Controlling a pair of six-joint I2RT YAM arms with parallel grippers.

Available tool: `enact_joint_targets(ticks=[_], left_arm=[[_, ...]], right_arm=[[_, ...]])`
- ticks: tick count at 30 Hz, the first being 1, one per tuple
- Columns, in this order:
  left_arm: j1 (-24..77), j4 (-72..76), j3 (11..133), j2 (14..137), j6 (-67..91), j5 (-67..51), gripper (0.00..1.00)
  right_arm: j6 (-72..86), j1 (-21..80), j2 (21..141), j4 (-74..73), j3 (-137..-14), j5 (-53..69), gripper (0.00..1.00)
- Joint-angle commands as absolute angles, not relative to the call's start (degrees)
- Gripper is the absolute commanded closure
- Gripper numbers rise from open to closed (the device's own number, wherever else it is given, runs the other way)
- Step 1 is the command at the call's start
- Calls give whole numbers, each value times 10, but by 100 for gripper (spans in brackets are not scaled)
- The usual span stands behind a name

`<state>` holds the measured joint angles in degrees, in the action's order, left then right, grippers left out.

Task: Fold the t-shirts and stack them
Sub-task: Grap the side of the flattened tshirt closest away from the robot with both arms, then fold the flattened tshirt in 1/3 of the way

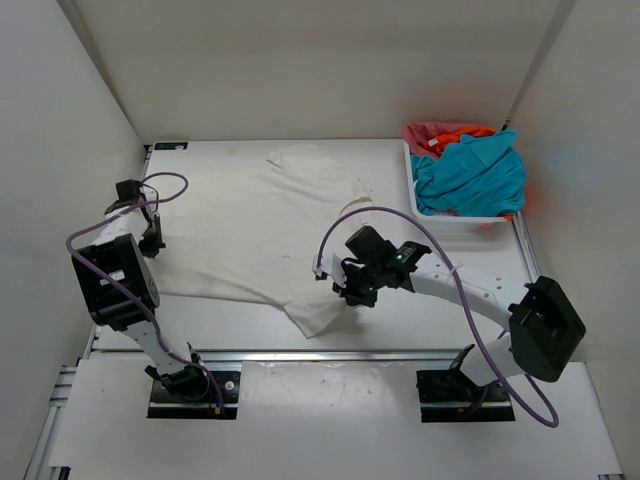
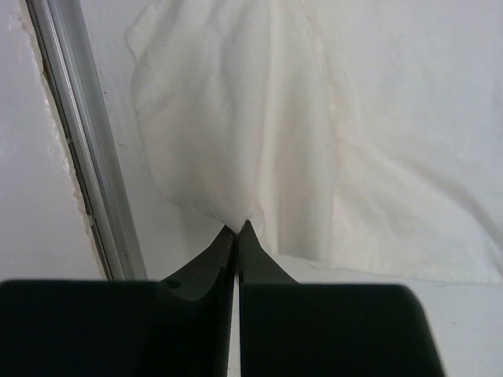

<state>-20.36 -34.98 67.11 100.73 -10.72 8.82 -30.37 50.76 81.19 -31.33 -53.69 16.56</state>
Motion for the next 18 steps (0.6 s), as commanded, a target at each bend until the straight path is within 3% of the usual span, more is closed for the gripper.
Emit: enact_joint_targets(ticks=[1, 9, 18], left_arm=[[-214, -368, 663, 944, -126, 128, 100], [-243, -391, 687, 929, -114, 140, 100], [-228, -381, 740, 963, -96, 152, 100]], right_arm=[[-299, 477, 783, -337, -572, 178, 100], [-284, 372, 836, -300, -643, 180, 100], [-272, 323, 910, -248, -700, 165, 100]])
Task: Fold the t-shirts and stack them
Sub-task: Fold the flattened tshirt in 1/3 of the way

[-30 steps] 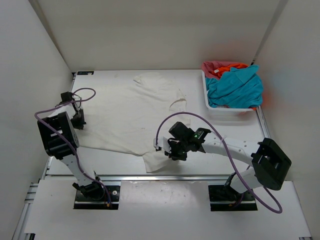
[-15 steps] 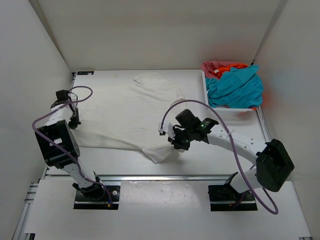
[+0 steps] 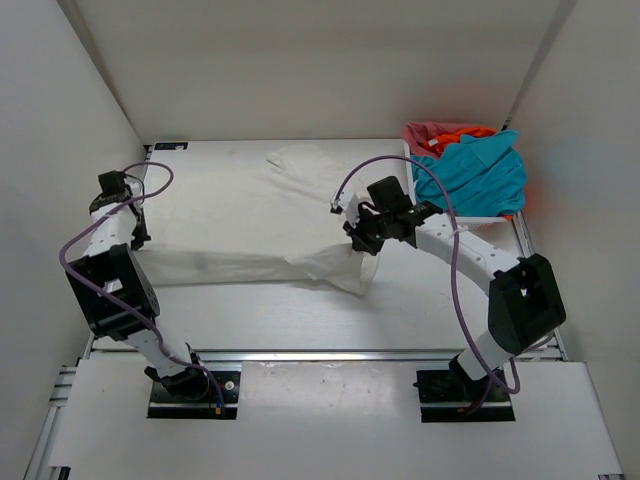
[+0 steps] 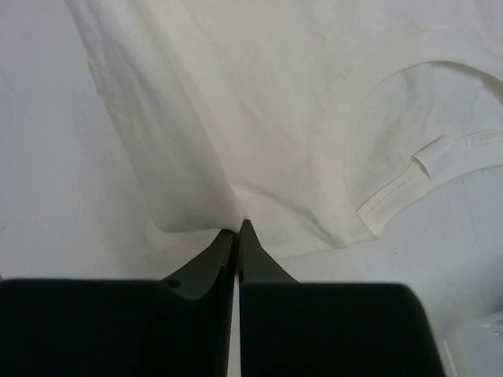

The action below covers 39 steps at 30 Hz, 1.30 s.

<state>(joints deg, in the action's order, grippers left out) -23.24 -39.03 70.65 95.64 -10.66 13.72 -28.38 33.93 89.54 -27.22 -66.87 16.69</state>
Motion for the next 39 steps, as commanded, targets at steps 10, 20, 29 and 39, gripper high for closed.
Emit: enact_joint_targets(ticks=[10, 20, 29, 39], left_arm=[[-226, -378, 800, 1035, -91, 157, 100], [-234, -363, 809, 1066, -83, 158, 100], [-228, -342, 836, 1091, -79, 169, 100], [-221, -351, 862, 1134, -72, 163, 100]], right_arm=[[-295, 297, 1004, -236, -794, 163, 100], [-330, 292, 1113, -248, -912, 157, 100], [-324, 285, 1148, -240, -933, 127, 100], [-309, 295, 1177, -226, -947, 93, 100]])
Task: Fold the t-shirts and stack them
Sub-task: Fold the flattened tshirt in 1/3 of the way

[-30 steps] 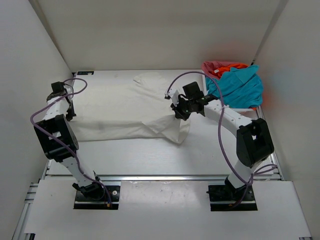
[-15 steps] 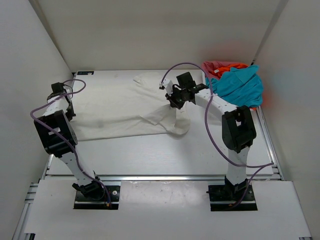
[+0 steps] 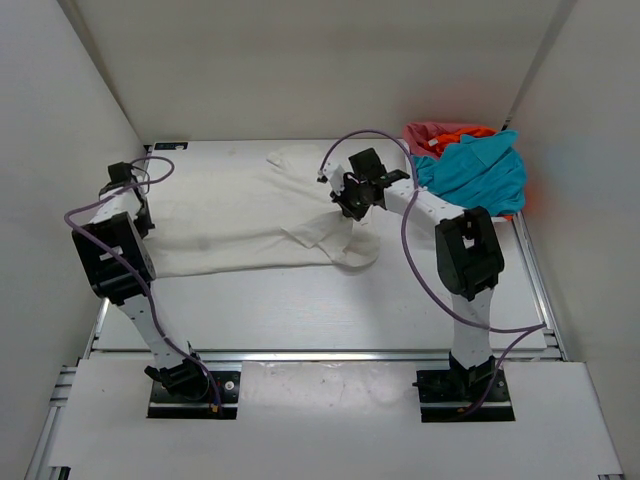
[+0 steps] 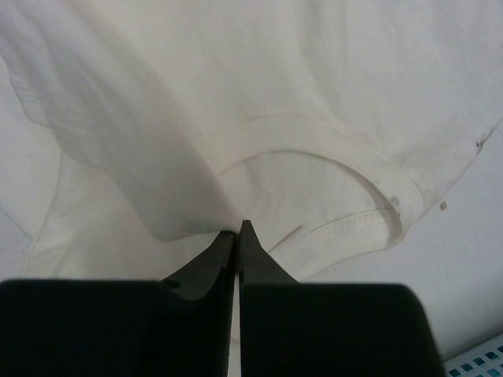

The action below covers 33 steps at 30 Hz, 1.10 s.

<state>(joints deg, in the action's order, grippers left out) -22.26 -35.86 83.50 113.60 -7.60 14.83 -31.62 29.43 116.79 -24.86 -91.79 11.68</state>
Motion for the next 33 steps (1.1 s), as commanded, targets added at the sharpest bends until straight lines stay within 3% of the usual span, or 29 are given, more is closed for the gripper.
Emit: enact_joint_targets(ticks=[1, 4, 6, 9, 10, 13, 19, 22, 28, 33], left_arm=[[-220, -351, 865, 1135, -71, 163, 100], [-221, -360, 876, 1140, -70, 163, 90], [-224, -362, 883, 1139, -69, 169, 73], [-236, -383, 909, 1141, -72, 167, 52], [-233, -389, 915, 1141, -76, 166, 49], [-231, -405, 887, 1115, -101, 169, 41], [-232, -387, 759, 1009, -133, 182, 36], [-239, -383, 712, 985, -142, 185, 35], [-246, -369, 687, 998, -130, 190, 35], [-243, -380, 717, 1033, -112, 176, 35]], right_arm=[[-307, 294, 1186, -223, -950, 88, 100], [-294, 294, 1187, -214, -953, 62, 96], [-289, 293, 1192, -204, -957, 41, 88], [-265, 290, 1196, -189, -975, 1, 69], [-251, 287, 1201, -187, -979, -19, 63], [-222, 273, 1182, -185, -989, -30, 59], [-210, 259, 1085, -256, -943, 80, 65], [-236, 280, 1025, -322, -868, 146, 60], [-281, 322, 915, -275, -648, 119, 49], [-288, 337, 922, -212, -603, 84, 46]])
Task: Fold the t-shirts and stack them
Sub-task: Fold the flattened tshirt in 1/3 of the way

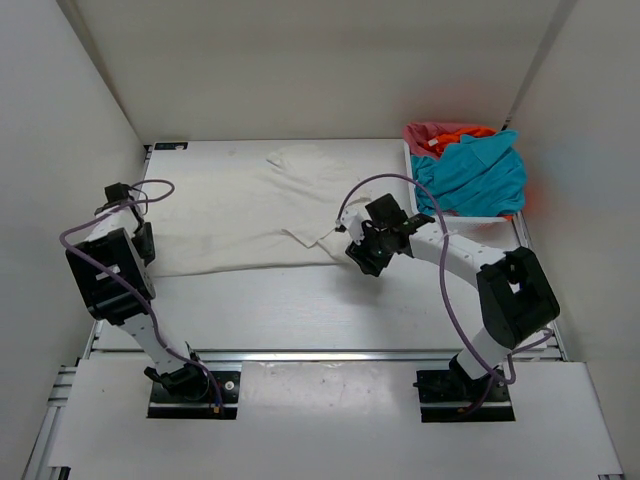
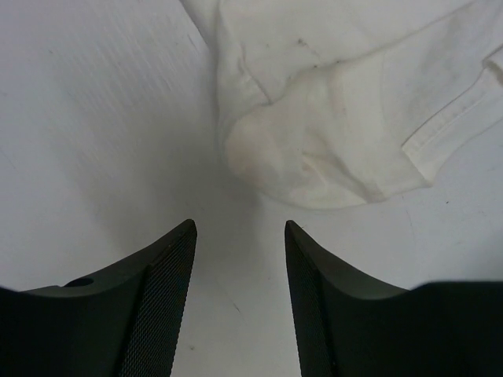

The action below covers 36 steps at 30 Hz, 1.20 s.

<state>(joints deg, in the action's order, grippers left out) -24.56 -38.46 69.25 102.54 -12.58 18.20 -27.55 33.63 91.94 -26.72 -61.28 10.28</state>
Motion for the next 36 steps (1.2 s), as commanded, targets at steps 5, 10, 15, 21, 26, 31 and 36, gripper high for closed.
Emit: enact_joint_targets(ticks=[5, 10, 15, 21, 26, 31, 36], left_arm=[[-244, -384, 726, 1056, -107, 171, 35], [-245, -383, 724, 1063, -101, 170, 35], [-248, -376, 721, 1078, -97, 168, 35], [-243, -372, 719, 1084, -97, 165, 35], [-243, -373, 719, 1088, -104, 165, 35], [-246, -373, 714, 1086, -100, 164, 35], [-244, -370, 715, 1084, -101, 166, 35]], right_arm=[[-310, 347, 942, -170, -592, 64, 43], [-310, 351, 966, -138, -589, 23, 44], [-319, 347, 983, -156, -601, 42, 46], [-331, 359, 958, -163, -583, 52, 45], [-337, 373, 929, -159, -566, 52, 45], [-345, 397, 932, -120, -540, 13, 45], [-340, 386, 958, -111, -563, -13, 45]])
